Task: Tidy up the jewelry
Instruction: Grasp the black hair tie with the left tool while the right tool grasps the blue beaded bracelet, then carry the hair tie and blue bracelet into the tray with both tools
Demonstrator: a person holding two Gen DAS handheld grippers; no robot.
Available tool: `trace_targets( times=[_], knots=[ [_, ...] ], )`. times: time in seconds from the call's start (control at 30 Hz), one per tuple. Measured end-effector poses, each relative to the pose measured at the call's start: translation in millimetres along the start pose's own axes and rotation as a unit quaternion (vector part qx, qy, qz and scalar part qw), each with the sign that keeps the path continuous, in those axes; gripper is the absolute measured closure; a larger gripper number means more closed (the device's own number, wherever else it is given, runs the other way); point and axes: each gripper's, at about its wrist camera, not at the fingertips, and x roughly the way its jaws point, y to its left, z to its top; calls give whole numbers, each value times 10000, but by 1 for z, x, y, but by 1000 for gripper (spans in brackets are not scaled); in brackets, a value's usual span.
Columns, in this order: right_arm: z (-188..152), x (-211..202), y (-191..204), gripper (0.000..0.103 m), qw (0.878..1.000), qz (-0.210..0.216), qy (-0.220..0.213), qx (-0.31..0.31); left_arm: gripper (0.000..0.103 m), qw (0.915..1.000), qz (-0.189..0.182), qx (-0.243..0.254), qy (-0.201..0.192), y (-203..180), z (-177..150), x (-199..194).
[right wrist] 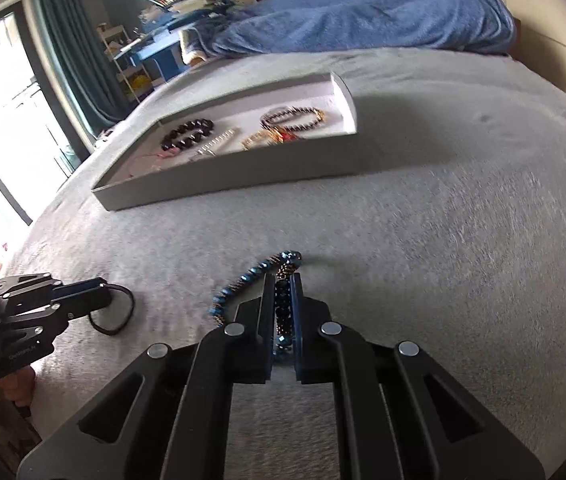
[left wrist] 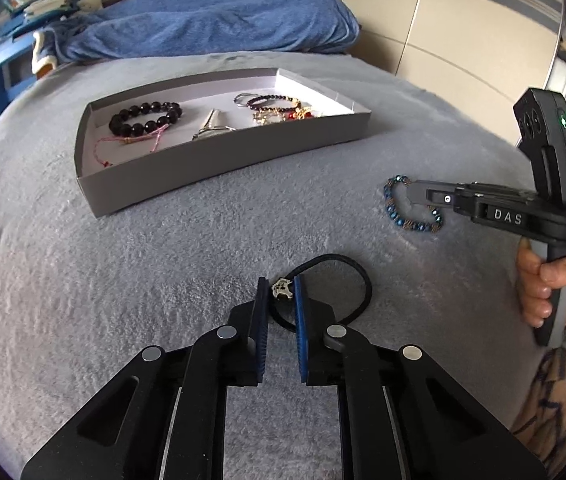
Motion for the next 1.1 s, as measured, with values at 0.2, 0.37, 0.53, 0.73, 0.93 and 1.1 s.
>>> trace_targets(
  times=[0.2,0.37,0.53,0.73,0.93,1.1],
  knots=[
    [16,-16,12,96,9989,226,-414,-48,90,9999,-13,7,-103,2,9,-6],
    [27,-23,16,96,9977,313,-597,-66,90,9995,52,-14,-314,6,27,-18],
    [37,-28,13,96,9972,320,-681,-20,90,9984,106,-5,-560,13,51,-30],
    [54,-34,3,96,9962,283,-818,99,90,9972,174,40,-733,18,73,-36],
    [77,-43,5,96,9948,240,-991,44,90,9960,270,107,-839,24,91,-37],
    [99,-45,13,96,9938,232,-1081,-114,90,9954,348,79,-889,29,103,-38]
  ],
)
